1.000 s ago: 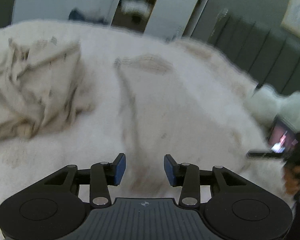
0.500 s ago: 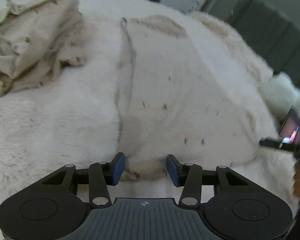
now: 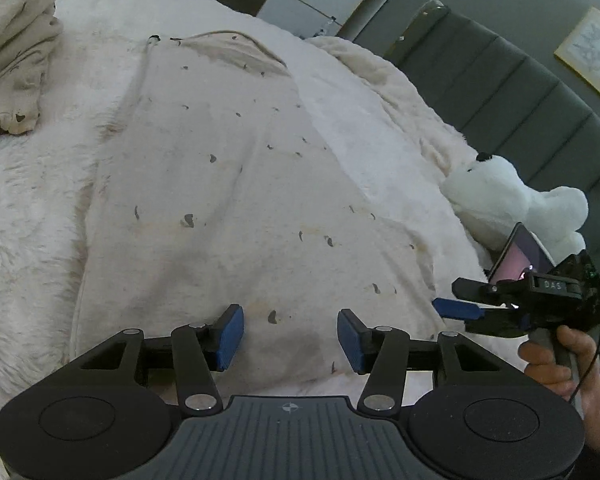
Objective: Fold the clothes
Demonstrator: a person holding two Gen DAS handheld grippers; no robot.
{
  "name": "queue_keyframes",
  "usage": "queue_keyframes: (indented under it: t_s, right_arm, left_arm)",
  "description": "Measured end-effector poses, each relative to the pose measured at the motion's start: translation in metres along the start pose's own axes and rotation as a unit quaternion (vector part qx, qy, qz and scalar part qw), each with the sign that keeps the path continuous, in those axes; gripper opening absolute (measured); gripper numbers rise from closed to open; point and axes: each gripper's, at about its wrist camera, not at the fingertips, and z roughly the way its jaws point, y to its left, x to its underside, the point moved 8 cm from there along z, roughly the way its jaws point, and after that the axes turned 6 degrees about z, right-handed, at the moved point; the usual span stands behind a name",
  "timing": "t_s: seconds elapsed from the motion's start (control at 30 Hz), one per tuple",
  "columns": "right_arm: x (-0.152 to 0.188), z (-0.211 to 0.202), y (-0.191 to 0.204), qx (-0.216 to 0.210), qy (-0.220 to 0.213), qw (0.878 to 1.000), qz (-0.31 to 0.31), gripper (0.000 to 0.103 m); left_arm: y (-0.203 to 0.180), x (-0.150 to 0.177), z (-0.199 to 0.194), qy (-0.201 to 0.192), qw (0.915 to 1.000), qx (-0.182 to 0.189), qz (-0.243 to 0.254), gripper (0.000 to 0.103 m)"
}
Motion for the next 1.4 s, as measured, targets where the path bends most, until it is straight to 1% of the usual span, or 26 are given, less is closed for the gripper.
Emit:
queue_keyframes:
  t_s: [0.07, 0.17, 0.23, 0.33, 0.37, 0.43, 0.47, 0.57, 0.63, 0.7, 0.73, 0.77, 0.8, 0.83, 0.87, 0.93, 0.97, 1.03, 1.1, 1.2, 1.23, 1.27, 1.3, 1.33, 1.37, 1.4]
  right_arm:
    - [0.001, 0.002, 0.001, -0.001, 0.003, 1.000, -0.004, 0.037]
    - [0.001, 0.014, -0.001, -0.002, 0.026, 1.000, -0.009, 0.038]
    - [-0.004, 0.028, -0.003, -0.033, 0.061, 0.998, 0.007, 0.040]
    - [-0.014, 0.050, -0.007, -0.086, 0.118, 0.989, 0.026, 0.044]
    - [-0.019, 0.061, -0.010, -0.117, 0.149, 0.981, 0.040, 0.044]
    - [-0.025, 0.073, -0.013, -0.144, 0.184, 0.971, 0.052, 0.045]
    - [-0.025, 0.072, -0.013, -0.145, 0.188, 0.970, 0.053, 0.045]
    - [-0.028, 0.086, -0.009, -0.163, 0.246, 0.954, 0.047, 0.046]
    - [-0.018, 0.083, -0.003, -0.154, 0.312, 0.938, -0.004, 0.039]
    - [-0.002, 0.069, 0.000, -0.135, 0.379, 0.913, -0.065, 0.035]
    - [0.001, 0.062, 0.001, -0.129, 0.393, 0.906, -0.085, 0.034]
    - [0.001, 0.059, 0.002, -0.129, 0.395, 0.905, -0.090, 0.030]
    - [-0.002, 0.048, 0.007, -0.125, 0.402, 0.900, -0.115, 0.025]
    - [-0.004, 0.045, 0.010, -0.122, 0.400, 0.899, -0.127, 0.012]
    - [-0.005, 0.042, 0.012, -0.116, 0.398, 0.899, -0.140, 0.008]
    - [-0.008, 0.036, 0.014, -0.077, 0.405, 0.894, -0.179, 0.008]
    - [-0.007, 0.033, 0.013, -0.047, 0.410, 0.887, -0.208, 0.004]
    - [-0.009, 0.027, 0.013, -0.024, 0.408, 0.885, -0.224, 0.000]
    - [-0.011, 0.016, 0.013, -0.005, 0.404, 0.882, -0.241, 0.000]
    - [-0.010, -0.004, 0.006, 0.026, 0.398, 0.884, -0.243, 0.000]
    - [-0.010, -0.020, 0.005, 0.038, 0.381, 0.892, -0.240, 0.000]
    - [-0.011, -0.035, 0.008, 0.048, 0.354, 0.901, -0.247, 0.002]
    - [-0.011, -0.035, 0.009, 0.051, 0.347, 0.903, -0.248, 0.003]
    - [-0.012, -0.045, 0.015, 0.065, 0.306, 0.914, -0.260, 0.011]
    - [-0.007, -0.055, 0.030, 0.085, 0.252, 0.917, -0.296, 0.029]
    - [-0.001, -0.065, 0.045, 0.104, 0.198, 0.916, -0.333, 0.039]
  left_arm:
    - [0.003, 0.000, 0.002, -0.001, 1.0000, 0.002, -0.003, 0.047]
    - [0.004, 0.000, 0.004, 0.000, 1.0000, 0.002, -0.004, 0.047]
    - [0.002, -0.001, 0.000, 0.000, 1.0000, 0.002, -0.003, 0.047]
    - [0.000, 0.000, -0.004, -0.001, 1.0000, 0.004, -0.004, 0.047]
    - [0.000, 0.000, -0.004, -0.001, 1.0000, 0.004, -0.004, 0.047]
    - [-0.001, 0.000, -0.004, 0.000, 1.0000, 0.005, -0.003, 0.047]
    - [-0.001, -0.001, -0.002, 0.001, 1.0000, 0.005, -0.002, 0.047]
    - [0.000, -0.003, 0.000, 0.004, 1.0000, 0.007, -0.001, 0.047]
    - [0.001, -0.005, 0.001, 0.006, 0.9999, 0.009, 0.000, 0.047]
    - [0.002, -0.005, 0.002, 0.007, 0.9999, 0.011, 0.001, 0.047]
    - [0.002, -0.005, 0.002, 0.009, 0.9999, 0.013, 0.001, 0.047]
    - [0.001, -0.004, 0.002, 0.011, 0.9998, 0.016, 0.003, 0.047]
    - [-0.001, -0.003, 0.002, 0.013, 0.9997, 0.020, 0.007, 0.047]
    - [-0.003, -0.002, 0.002, 0.015, 0.9996, 0.020, 0.014, 0.047]
    - [-0.005, -0.001, 0.002, 0.016, 0.9995, 0.020, 0.020, 0.047]
    - [-0.005, 0.001, 0.002, 0.016, 0.9994, 0.015, 0.028, 0.047]
    - [-0.005, 0.002, 0.002, 0.017, 0.9993, 0.014, 0.029, 0.047]
    - [-0.002, 0.004, 0.001, 0.018, 0.9994, 0.005, 0.031, 0.046]
    - [0.000, 0.005, -0.003, 0.017, 0.9993, -0.002, 0.033, 0.046]
    - [0.000, 0.005, -0.009, 0.016, 0.9993, -0.011, 0.033, 0.046]
    - [-0.002, 0.005, -0.011, 0.016, 0.9992, -0.014, 0.035, 0.046]
    - [-0.004, 0.004, -0.014, 0.016, 0.9989, -0.016, 0.041, 0.047]
    - [-0.008, 0.004, -0.017, 0.015, 0.9982, -0.018, 0.054, 0.047]
    - [-0.011, 0.004, -0.022, 0.014, 0.9971, -0.023, 0.071, 0.050]
    - [-0.015, 0.005, -0.027, 0.014, 0.9946, -0.033, 0.097, 0.053]
    - [-0.017, 0.006, -0.032, 0.015, 0.9912, -0.045, 0.123, 0.054]
